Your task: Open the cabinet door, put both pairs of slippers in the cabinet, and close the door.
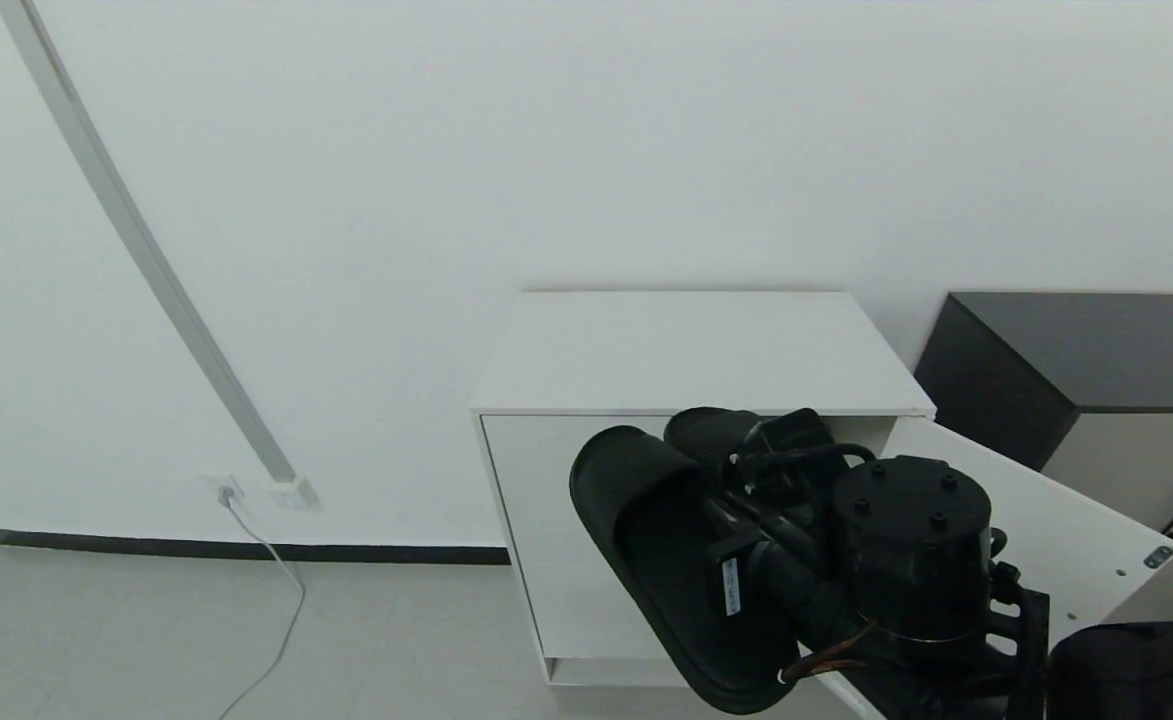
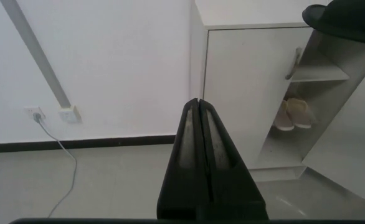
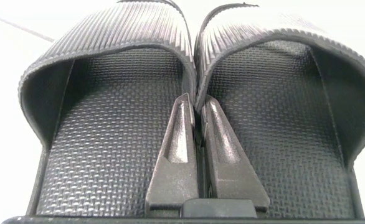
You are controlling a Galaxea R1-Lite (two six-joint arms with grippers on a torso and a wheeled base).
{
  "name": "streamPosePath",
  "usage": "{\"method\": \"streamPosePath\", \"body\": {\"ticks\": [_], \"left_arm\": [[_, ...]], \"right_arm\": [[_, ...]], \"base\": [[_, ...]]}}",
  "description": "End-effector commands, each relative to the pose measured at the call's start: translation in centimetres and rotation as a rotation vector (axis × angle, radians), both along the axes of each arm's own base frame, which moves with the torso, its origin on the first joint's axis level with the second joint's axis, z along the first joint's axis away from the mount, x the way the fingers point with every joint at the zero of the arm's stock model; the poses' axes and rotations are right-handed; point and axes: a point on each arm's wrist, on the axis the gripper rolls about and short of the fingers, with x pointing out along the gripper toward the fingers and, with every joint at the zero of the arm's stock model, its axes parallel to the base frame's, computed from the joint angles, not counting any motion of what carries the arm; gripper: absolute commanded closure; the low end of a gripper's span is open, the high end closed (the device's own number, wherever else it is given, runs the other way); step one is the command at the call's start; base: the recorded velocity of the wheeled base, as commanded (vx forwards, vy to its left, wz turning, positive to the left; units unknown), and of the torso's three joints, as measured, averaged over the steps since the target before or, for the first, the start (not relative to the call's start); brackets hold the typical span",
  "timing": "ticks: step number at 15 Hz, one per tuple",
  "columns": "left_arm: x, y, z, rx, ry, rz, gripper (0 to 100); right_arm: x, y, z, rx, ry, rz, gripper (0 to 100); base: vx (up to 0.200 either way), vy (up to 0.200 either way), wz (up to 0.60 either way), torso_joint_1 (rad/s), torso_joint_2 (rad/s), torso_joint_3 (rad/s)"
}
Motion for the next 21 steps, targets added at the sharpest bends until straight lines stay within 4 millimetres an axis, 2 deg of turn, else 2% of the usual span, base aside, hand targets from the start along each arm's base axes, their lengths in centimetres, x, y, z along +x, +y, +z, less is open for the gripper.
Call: {"method": "streamPosePath", "body": {"ticks": [1,5,21], "left_arm": [[0.01,0.0,0.0,0.0,0.001,0.0,100],[0.01,0.0,0.0,0.0,0.001,0.0,100],[0.0,0.0,0.03,0.0,0.001,0.0,100]], "right_arm": [[-0.08,0.07,-0.09,-0.003,0.002,0.003,100],[-0.18,-0.07,-0.12,-0.004,0.002,0.002,100],[-0.25,-0.18,-0.53,-0.015,0.009,-0.001,100]], "base": [[0.0,-0.2,0.0,0.002,0.0,0.002],[0.0,-0.2,0.0,0.001,0.0,0.002],[0.0,0.0,0.0,0.0,0.0,0.0]]}}
